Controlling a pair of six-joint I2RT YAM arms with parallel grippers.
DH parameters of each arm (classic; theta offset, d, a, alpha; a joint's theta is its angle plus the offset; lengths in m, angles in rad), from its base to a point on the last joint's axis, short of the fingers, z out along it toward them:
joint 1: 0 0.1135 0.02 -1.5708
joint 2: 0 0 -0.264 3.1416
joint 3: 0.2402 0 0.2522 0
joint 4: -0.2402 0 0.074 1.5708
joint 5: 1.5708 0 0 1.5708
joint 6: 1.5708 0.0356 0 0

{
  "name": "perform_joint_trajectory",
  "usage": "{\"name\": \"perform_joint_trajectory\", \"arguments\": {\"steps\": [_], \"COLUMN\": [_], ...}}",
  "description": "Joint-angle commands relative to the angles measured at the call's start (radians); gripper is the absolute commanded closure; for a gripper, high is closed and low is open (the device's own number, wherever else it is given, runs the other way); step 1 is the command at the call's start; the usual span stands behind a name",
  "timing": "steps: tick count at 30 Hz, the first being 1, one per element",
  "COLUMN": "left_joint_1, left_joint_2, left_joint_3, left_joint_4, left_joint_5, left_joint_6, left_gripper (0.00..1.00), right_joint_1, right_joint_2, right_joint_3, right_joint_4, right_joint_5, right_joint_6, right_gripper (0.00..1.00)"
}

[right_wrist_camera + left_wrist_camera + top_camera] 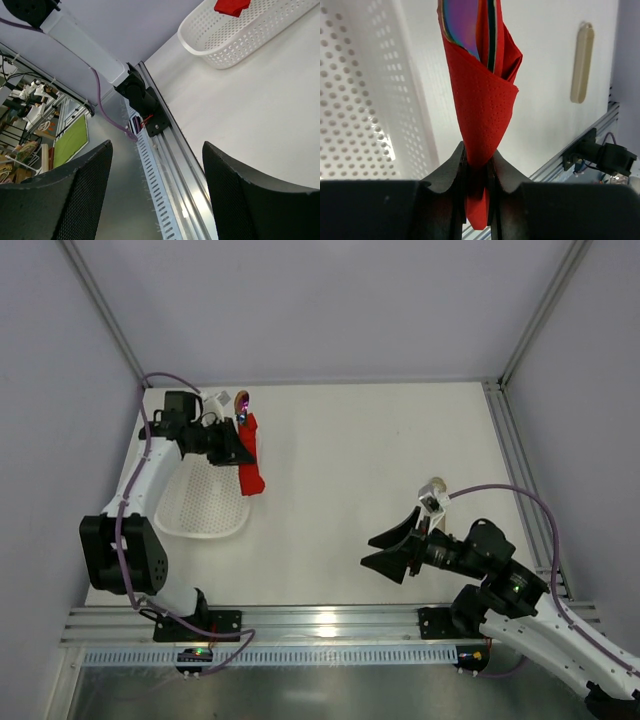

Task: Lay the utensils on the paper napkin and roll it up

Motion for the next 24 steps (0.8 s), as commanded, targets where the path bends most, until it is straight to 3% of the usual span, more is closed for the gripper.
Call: {"name": "perform_joint_trajectory", "arguments": {"steps": [1, 10, 24], "left_joint_1": [0.058, 0.123, 0.128], "left_joint_2": [0.057, 0.204, 0.439], "left_joint_3": [0.094, 0.177, 0.111], "left_joint_4": [-0.108, -0.087, 0.073], "left_joint_5": [-0.084, -0.093, -0.099], "left_joint_6": [0.102, 0.067, -0.016], "left_gripper": [1.00, 1.00, 1.00], "right_joint_1": [0.005, 0.005, 0.005], "right_joint_2": [-0.080, -0.156, -0.147], "right_joint_3": [0.004, 0.027, 0.056], "right_joint_4": [-0.078, -0.231, -0.274], "right_joint_5": [0.023, 0.072, 0.094], "right_joint_6": [-0.030, -0.120, -0.171], "right_gripper": [0.27, 0.25, 0.25]}}
